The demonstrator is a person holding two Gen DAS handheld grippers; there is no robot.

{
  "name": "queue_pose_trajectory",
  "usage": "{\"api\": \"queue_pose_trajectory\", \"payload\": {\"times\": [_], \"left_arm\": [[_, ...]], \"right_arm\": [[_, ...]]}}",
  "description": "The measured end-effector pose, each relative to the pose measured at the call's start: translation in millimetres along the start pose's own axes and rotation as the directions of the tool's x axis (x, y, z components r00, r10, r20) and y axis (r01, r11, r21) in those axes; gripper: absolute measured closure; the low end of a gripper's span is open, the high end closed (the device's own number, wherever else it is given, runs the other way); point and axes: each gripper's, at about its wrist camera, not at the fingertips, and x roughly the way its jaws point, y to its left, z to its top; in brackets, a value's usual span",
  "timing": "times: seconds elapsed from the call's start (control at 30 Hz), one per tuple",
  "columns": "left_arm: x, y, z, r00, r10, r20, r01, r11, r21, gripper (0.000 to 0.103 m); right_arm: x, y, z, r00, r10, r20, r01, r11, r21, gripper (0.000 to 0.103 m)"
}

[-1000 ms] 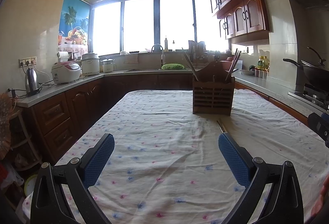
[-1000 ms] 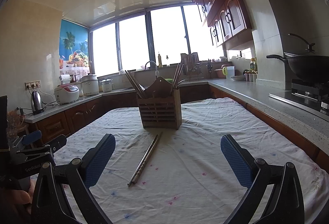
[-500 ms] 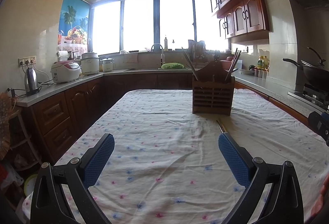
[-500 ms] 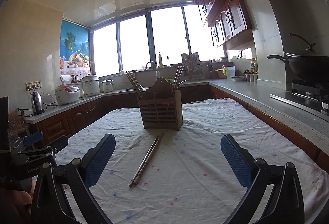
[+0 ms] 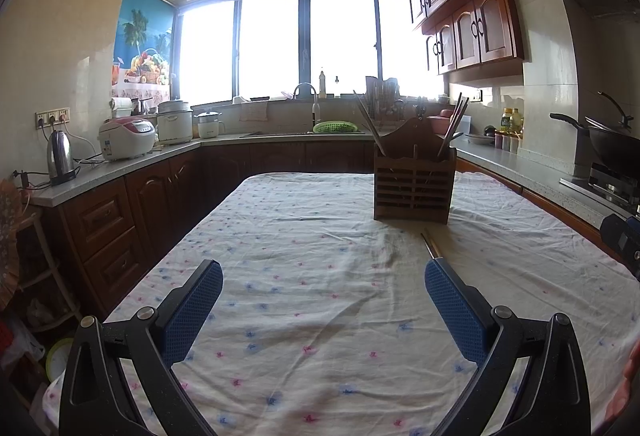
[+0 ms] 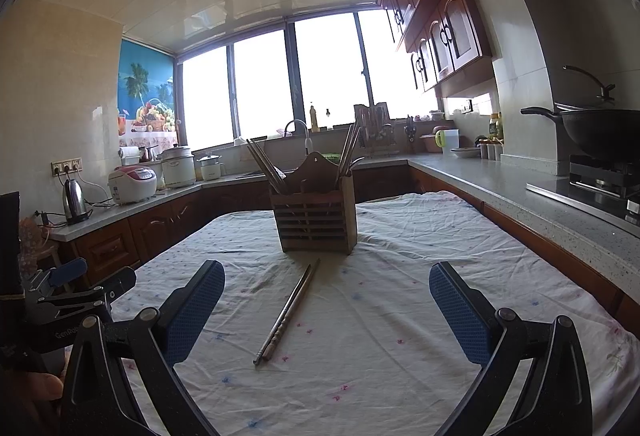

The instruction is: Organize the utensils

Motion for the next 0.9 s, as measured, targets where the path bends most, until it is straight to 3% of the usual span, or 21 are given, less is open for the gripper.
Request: {"api": "queue_pose_trajectory", "payload": {"times": [0.9], "left_arm": [[2.3, -0.8, -1.0, 1.000, -0.005, -0.007, 0.005, 1.000, -0.002, 0.001]], "right_arm": [[-0.7, 7.6, 0.4, 1.000, 0.004, 0.002, -0.004, 1.000, 0.007, 0.000]]}}
